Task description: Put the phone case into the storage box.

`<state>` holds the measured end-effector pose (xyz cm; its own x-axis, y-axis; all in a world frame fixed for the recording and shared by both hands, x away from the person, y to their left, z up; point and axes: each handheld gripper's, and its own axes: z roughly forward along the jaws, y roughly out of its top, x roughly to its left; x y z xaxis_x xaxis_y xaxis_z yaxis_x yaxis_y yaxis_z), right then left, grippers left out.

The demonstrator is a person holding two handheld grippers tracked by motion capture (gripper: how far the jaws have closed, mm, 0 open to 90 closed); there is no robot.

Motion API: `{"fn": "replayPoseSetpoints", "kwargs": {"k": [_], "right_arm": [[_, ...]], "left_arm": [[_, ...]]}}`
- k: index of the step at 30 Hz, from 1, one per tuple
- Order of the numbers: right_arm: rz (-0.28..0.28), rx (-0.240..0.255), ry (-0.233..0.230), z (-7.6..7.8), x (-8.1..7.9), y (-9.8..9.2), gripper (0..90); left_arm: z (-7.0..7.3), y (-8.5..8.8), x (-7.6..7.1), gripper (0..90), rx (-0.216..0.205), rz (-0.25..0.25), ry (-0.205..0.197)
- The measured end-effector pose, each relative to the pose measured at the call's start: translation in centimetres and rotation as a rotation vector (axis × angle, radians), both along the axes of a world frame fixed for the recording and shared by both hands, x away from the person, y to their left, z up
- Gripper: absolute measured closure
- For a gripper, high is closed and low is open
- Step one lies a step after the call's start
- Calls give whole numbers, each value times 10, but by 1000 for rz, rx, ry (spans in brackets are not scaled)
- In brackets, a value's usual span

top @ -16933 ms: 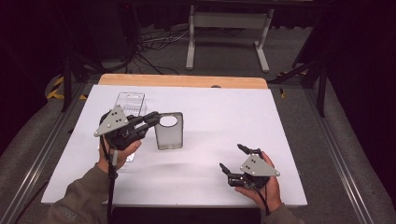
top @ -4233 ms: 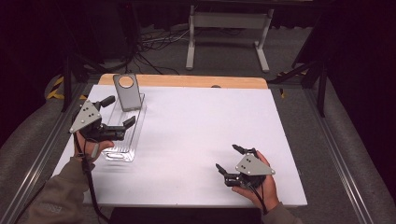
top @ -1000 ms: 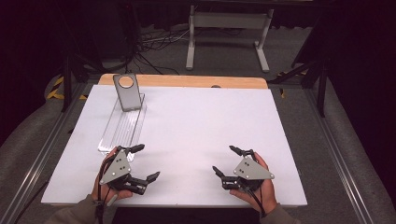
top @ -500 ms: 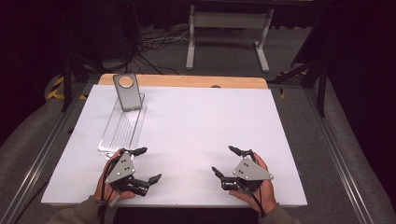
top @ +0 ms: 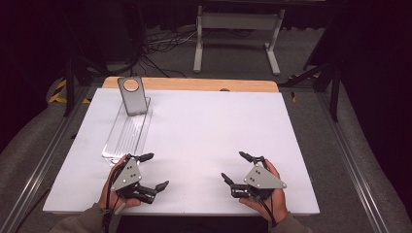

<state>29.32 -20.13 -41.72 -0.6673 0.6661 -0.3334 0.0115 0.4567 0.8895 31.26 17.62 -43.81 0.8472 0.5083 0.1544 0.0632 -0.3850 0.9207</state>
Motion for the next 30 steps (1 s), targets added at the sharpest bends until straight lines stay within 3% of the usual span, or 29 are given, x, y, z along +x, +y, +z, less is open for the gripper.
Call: {"fn": "replayPoseSetpoints", "kwargs": {"k": [7, 30], "right_arm": [[4, -19, -6, -2, 0, 4, 181], [-5, -14, 2, -6, 3, 3, 183]], "left_arm": [[1, 2, 0, 38, -19, -3, 3], [0, 0, 4, 40, 3, -11, 5]]}}
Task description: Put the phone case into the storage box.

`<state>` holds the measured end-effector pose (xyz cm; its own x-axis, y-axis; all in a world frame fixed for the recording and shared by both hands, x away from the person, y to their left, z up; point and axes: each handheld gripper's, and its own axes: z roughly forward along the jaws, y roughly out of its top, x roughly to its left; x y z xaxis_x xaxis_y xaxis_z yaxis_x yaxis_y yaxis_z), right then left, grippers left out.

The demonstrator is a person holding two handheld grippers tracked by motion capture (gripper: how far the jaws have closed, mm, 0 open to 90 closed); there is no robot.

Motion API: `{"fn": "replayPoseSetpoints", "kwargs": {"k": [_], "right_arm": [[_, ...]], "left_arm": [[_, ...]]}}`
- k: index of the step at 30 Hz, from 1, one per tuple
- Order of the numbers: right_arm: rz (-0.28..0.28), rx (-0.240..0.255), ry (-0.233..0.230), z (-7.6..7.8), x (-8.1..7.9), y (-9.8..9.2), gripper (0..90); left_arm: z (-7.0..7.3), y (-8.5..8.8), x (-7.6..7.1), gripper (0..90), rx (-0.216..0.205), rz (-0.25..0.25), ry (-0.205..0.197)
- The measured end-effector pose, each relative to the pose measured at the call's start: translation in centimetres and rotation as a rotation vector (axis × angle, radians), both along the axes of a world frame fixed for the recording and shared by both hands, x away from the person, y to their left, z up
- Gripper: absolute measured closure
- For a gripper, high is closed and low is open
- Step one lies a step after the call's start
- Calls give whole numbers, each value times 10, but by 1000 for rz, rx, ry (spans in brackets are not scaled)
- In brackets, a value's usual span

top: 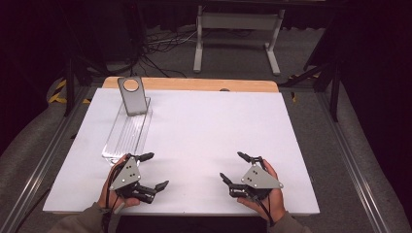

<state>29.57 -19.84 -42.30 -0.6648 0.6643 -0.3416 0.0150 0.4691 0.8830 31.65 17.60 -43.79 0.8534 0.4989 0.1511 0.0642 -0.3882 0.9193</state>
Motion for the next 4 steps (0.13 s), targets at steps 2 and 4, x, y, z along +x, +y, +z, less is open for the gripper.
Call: {"fn": "replayPoseSetpoints", "kwargs": {"k": [2, 4], "right_arm": [[-2, -1, 0, 0, 0, -1, 183], [-3, 8, 4, 0, 0, -1, 183]], "left_arm": [[-1, -1, 0, 40, -5, 0, 8], [-1, -1, 1, 40, 0, 1, 6]]}}
